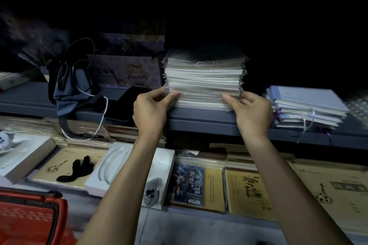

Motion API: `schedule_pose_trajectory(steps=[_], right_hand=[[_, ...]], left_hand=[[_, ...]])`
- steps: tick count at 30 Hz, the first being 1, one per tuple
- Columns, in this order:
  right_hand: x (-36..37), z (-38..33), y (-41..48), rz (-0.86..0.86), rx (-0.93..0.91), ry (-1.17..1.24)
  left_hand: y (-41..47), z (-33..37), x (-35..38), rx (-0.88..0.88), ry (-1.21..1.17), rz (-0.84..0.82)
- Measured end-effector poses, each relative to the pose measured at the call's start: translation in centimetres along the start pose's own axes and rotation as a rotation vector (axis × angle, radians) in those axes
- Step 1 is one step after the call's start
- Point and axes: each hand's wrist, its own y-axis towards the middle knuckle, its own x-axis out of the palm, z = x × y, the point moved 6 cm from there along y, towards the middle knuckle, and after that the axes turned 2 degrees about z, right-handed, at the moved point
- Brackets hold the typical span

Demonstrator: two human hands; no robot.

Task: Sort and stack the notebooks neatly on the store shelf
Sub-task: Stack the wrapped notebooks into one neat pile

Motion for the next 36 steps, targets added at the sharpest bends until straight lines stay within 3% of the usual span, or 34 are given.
schedule_pose_trajectory(steps=[13, 27, 36], right_hand=[[0.2, -0.6, -0.7, -0.093, -0.037, -0.042], [0.0, -0.8, -0.9, 0.108, -0.049, -0.149], [-0.1, -1.6, -1.6, -0.128, -0.052, -0.015]], left_hand=[[0.3, 0.1, 0.2, 0.014, -0.151, -0.096], [0.3, 0.4, 0.0, -0.036, -0.133, 0.032], [-0.9, 1.3, -0.4, 0.004, -0.191, -0.063]])
